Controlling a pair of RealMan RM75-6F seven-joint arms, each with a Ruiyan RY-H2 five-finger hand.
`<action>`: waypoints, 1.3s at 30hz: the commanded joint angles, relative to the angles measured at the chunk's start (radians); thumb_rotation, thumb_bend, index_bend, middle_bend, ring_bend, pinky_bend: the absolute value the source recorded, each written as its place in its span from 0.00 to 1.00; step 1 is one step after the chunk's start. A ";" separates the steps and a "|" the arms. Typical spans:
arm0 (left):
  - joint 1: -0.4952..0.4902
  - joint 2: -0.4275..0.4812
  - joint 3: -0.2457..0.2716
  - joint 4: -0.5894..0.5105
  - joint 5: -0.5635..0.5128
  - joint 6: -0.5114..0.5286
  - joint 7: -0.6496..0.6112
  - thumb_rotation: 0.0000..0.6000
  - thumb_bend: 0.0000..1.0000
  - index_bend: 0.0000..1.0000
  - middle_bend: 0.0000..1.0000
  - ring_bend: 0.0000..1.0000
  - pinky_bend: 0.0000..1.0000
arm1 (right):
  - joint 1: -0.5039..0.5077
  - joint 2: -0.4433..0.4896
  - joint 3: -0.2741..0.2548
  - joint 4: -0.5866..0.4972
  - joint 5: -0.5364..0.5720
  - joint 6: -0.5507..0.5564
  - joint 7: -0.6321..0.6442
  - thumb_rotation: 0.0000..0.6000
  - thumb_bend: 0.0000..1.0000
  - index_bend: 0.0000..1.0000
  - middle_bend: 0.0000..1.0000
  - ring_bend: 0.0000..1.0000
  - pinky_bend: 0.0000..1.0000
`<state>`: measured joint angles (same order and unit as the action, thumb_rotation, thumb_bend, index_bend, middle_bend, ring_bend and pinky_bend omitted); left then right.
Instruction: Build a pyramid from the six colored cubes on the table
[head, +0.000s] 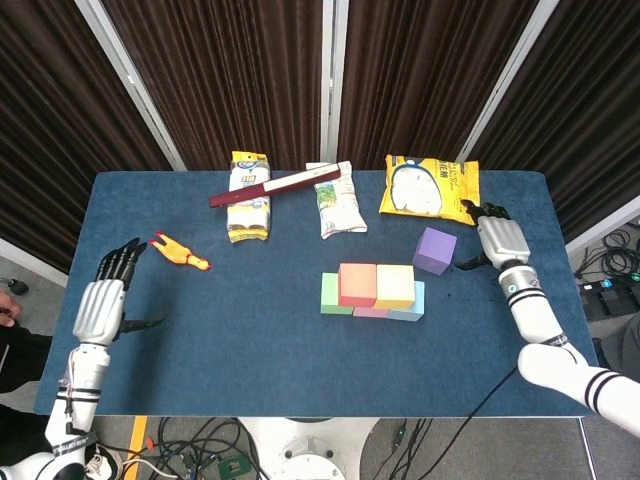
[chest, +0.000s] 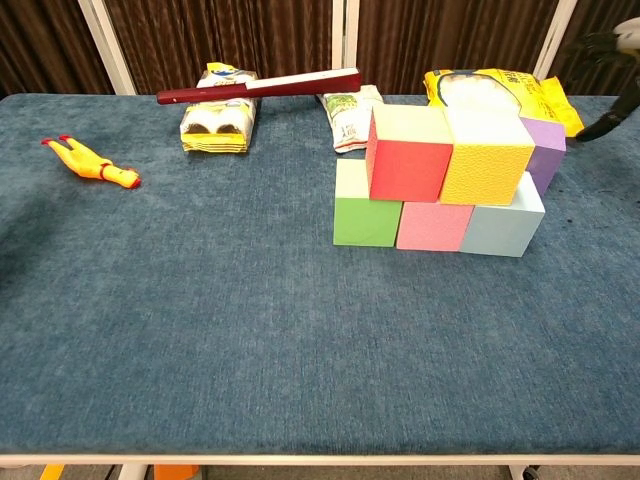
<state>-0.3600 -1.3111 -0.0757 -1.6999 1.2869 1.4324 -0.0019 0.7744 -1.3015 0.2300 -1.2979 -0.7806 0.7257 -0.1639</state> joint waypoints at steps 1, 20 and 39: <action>0.011 0.004 0.001 0.012 0.009 -0.008 -0.009 1.00 0.08 0.04 0.02 0.00 0.01 | 0.032 -0.058 -0.002 0.044 0.048 -0.012 -0.038 1.00 0.00 0.00 0.16 0.00 0.00; 0.041 0.001 -0.027 0.049 0.029 -0.039 -0.031 1.00 0.08 0.04 0.02 0.00 0.01 | 0.048 -0.176 0.015 0.153 0.087 0.062 -0.071 1.00 0.08 0.00 0.52 0.06 0.00; 0.050 0.016 -0.051 0.006 0.038 -0.069 -0.040 1.00 0.08 0.04 0.02 0.00 0.01 | -0.050 0.330 0.161 -0.408 -0.143 0.113 0.091 1.00 0.10 0.00 0.55 0.08 0.00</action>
<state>-0.3102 -1.2954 -0.1263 -1.6935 1.3251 1.3639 -0.0428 0.7356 -1.0493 0.3595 -1.6233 -0.8706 0.8502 -0.0999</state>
